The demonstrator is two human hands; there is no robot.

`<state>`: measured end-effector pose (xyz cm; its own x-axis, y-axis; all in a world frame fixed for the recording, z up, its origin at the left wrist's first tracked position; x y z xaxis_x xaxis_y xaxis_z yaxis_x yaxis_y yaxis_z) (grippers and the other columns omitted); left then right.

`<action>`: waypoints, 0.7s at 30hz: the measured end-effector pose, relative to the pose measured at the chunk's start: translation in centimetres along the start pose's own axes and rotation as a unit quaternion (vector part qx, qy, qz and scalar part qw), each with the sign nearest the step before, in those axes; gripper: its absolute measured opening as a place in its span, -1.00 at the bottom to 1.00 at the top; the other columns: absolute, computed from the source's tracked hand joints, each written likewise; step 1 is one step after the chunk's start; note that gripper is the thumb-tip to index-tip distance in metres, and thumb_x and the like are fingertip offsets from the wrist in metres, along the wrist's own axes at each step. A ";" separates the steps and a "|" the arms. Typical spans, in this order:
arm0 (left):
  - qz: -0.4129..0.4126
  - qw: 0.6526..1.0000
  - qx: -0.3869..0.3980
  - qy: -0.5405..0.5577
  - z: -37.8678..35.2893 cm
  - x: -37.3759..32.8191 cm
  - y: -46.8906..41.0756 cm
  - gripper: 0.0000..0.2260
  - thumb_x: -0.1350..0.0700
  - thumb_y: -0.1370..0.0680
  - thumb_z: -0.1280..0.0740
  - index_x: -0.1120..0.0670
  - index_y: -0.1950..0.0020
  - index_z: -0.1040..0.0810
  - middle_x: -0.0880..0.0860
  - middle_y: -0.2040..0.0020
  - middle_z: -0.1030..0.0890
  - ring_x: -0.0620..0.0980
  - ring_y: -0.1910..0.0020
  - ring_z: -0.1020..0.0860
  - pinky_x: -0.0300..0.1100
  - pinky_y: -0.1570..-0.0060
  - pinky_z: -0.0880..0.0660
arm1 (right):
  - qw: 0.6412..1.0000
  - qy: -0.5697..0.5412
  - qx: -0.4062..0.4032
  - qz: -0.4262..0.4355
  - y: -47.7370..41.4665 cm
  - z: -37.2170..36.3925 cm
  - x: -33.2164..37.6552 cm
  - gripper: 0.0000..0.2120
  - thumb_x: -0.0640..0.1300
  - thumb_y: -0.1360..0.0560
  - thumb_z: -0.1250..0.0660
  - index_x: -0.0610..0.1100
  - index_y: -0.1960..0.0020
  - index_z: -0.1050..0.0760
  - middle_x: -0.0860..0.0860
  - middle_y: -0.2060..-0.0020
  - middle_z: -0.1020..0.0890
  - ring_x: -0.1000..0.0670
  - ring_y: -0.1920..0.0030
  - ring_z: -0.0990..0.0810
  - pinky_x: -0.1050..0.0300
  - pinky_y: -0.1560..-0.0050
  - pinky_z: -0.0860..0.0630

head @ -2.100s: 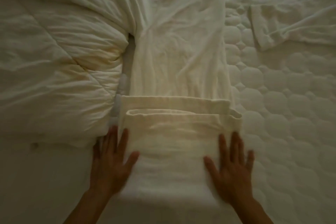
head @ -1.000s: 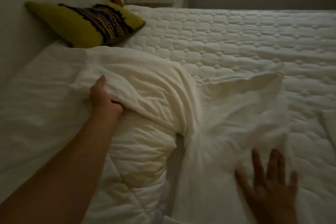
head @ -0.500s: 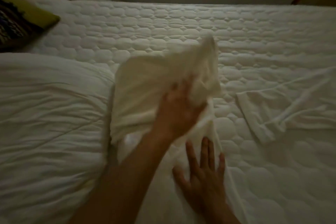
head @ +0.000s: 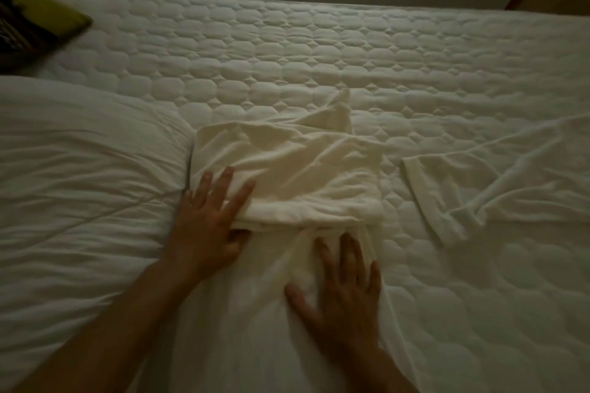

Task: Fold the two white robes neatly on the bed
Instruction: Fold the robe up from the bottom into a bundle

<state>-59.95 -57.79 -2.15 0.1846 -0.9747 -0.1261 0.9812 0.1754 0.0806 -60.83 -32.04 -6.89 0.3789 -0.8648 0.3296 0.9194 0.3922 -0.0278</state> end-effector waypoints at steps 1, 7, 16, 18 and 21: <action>-0.004 1.000 -0.002 0.030 0.0 0.7 0.4 -0.17 -0.12 -0.36 -0.30 -0.09 -0.64 -0.19 0.15 -0.63 -0.22 0.29 -0.58 -0.22 0.33 -0.38 -0.37 | 0.999 -0.030 -0.036 0.006 -0.6 0.8 -0.1 -0.10 0.47 -0.35 -0.28 0.00 -0.53 -0.27 -0.19 -0.51 -0.32 -0.20 -0.50 -0.30 -0.29 -0.40 -0.23; 0.095 0.973 -0.134 0.164 0.4 2.1 0.9 -0.26 0.31 -0.31 -0.38 0.10 -0.53 -0.42 0.20 -0.47 -0.49 0.25 -0.36 -0.54 0.11 -0.21 -0.55 | 0.983 0.074 -0.114 0.121 -9.5 4.4 -2.9 -0.52 0.05 -0.43 -0.38 -0.01 -0.33 -0.49 -0.19 -0.38 -0.47 -0.26 -0.37 -0.46 -0.19 -0.30 -0.22; 0.038 0.985 -0.121 -0.115 -1.3 3.8 3.1 -0.38 0.19 -0.42 -0.29 0.07 -0.52 -0.45 0.16 -0.46 -0.51 0.30 -0.13 -0.57 0.12 -0.07 -0.52 | 0.969 0.110 0.016 0.222 -13.0 6.5 -2.7 -0.80 -0.34 -0.42 -0.37 -0.17 -0.03 -0.55 -0.14 0.02 -0.65 -0.25 0.12 -0.67 -0.06 0.22 -0.59; 0.040 0.988 -0.044 -0.139 -1.7 3.8 2.6 -0.43 0.11 -0.47 -0.22 0.01 -0.51 -0.45 0.13 -0.47 -0.50 0.29 -0.12 -0.56 0.12 -0.06 -0.47 | 0.973 0.109 0.073 0.188 -12.2 5.7 -3.3 -0.73 -0.34 -0.39 -0.38 -0.17 -0.07 -0.54 -0.13 -0.03 -0.64 -0.24 0.15 -0.66 -0.03 0.26 -0.59; 0.069 0.979 0.122 -0.149 0.8 2.8 1.3 -0.35 -0.05 -0.47 -0.22 -0.07 -0.59 -0.27 0.09 -0.58 -0.33 0.26 -0.30 -0.47 0.15 -0.25 -0.42 | 0.978 0.086 0.113 0.152 -12.1 6.2 -2.7 -0.61 -0.21 -0.33 -0.38 -0.12 -0.16 -0.53 -0.07 -0.11 -0.62 -0.19 0.01 -0.63 0.02 0.05 -0.56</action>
<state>-58.16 -60.42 -1.57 0.2549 -0.9472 0.1946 0.8985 0.3064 0.3145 -73.62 -32.49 -1.64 0.6606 -0.7301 0.1747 0.7224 0.6816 0.1165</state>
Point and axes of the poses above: each hand's wrist, its own y-axis away from the middle knuckle, its own z-axis out of the back of the hand, x = y × z, the point moved 2 cm from there along -y, towards the middle knuckle
